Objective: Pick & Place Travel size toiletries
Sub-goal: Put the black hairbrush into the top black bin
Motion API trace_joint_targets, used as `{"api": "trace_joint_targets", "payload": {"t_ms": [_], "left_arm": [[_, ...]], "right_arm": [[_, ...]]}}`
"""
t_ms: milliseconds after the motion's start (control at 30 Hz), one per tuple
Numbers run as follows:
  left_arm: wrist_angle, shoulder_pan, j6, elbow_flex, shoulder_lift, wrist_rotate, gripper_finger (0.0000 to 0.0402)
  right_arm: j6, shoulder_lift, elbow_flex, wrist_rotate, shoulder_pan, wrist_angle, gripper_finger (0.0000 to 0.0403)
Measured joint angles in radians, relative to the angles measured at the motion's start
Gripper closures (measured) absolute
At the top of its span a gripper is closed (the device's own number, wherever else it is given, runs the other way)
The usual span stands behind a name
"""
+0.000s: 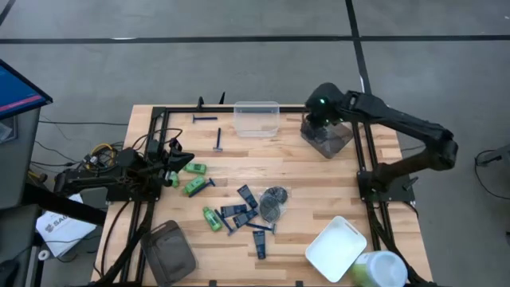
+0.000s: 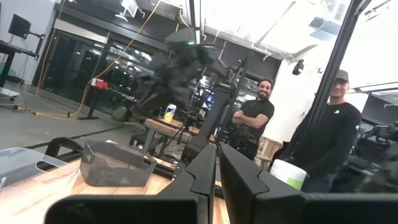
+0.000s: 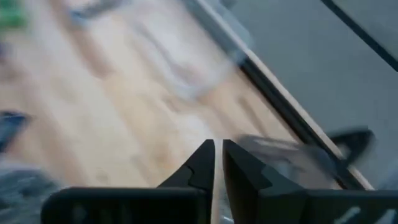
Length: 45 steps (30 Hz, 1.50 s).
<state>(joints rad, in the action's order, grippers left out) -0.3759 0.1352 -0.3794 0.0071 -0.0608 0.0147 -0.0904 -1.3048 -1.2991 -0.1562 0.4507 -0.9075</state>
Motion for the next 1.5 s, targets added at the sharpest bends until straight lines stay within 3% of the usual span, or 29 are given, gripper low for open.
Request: {"api": "trace_joint_targets", "payload": {"t_ms": [233, 500, 600, 933, 1167, 1500], "left_arm": [[0.0, 0.0, 0.0, 0.0, 0.0, 0.0, 0.0382], [0.0, 0.0, 0.0, 0.0, 0.0, 0.0, 0.0382], [0.0, 0.0, 0.0, 0.0, 0.0, 0.0, 0.0382], [0.0, 0.0, 0.0, 0.0, 0.0, 0.0, 0.0382], [-0.002, 0.0, 0.0, 0.0, 0.0, 0.0, 0.0382], [-0.005, 0.0, 0.0, 0.0, 0.0, 0.0, 0.0382]], "right_arm": [[-0.104, 0.019, 0.026, 0.02, -0.236, 0.007, 0.0314], [-0.176, -0.157, 0.104, 0.026, -0.383, 0.034, 0.0183], [-0.175, -0.243, 0.106, 0.041, -0.418, 0.062, 0.0152], [-0.105, -0.481, 0.138, 0.182, -0.471, 0.179, 0.0147], [-0.117, -0.463, 0.271, 0.212, -0.467, 0.249, 0.0148], [-0.12, -0.459, 0.334, 0.216, -0.467, 0.357, 0.016]]}}
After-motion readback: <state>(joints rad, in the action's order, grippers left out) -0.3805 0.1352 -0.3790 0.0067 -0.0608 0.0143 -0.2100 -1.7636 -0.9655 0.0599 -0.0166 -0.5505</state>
